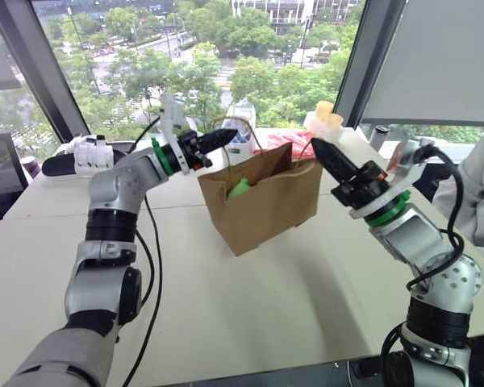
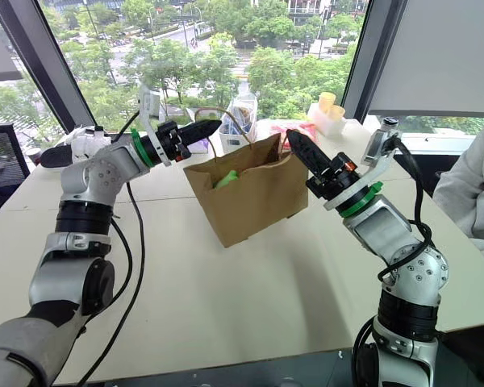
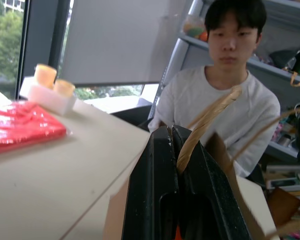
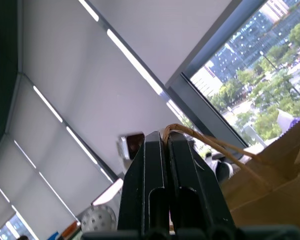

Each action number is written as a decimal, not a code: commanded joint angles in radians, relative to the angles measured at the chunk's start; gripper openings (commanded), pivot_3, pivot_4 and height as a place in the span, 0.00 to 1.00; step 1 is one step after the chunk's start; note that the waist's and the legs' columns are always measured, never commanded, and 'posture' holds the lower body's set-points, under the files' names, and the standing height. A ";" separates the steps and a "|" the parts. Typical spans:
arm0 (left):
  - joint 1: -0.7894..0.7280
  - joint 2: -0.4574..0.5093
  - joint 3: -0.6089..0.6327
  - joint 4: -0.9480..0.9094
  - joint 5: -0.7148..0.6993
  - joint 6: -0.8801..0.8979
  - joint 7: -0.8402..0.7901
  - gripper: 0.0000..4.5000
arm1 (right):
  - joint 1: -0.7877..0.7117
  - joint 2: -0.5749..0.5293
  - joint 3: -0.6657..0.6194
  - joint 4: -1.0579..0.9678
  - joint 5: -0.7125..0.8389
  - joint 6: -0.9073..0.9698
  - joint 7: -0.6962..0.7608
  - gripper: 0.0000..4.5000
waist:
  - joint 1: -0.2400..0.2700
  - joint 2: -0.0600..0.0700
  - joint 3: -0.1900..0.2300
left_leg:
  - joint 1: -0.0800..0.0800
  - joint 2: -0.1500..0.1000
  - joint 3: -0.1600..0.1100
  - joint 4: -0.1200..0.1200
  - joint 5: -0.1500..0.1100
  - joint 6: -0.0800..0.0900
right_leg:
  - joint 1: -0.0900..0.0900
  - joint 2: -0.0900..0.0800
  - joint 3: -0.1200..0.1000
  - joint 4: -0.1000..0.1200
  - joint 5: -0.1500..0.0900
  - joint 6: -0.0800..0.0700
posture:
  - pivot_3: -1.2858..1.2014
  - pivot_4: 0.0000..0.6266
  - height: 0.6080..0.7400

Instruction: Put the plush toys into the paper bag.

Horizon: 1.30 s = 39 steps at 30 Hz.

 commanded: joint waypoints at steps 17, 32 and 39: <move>0.097 -0.082 0.083 -0.221 -0.168 0.213 0.244 0.00 | 0.106 -0.048 -0.006 0.114 -0.036 -0.047 -0.109 0.01 | 0.004 0.000 0.000 | 0.000 0.000 0.002 0.001 0.000 0.000 | -0.001 0.000 0.001 -0.001 0.000 0.000 | 0.52 0.24 1.00; 0.154 -0.017 0.147 -0.238 -0.247 0.206 0.174 0.91 | 0.140 -0.082 0.036 0.035 -0.084 -0.036 -0.016 1.00 | 0.005 0.000 0.000 | 0.000 0.000 0.002 0.001 0.000 0.000 | -0.001 0.001 0.001 -0.003 0.000 0.000 | 0.52 0.24 1.00; 0.229 0.087 0.188 -0.312 -0.304 0.271 0.166 0.99 | 0.285 -0.148 -0.053 -0.064 0.020 -0.035 0.118 1.00 | 0.007 -0.001 0.000 | 0.000 0.000 0.002 0.001 0.000 0.000 | 0.000 0.000 0.001 -0.003 0.000 0.000 | 0.52 0.24 1.00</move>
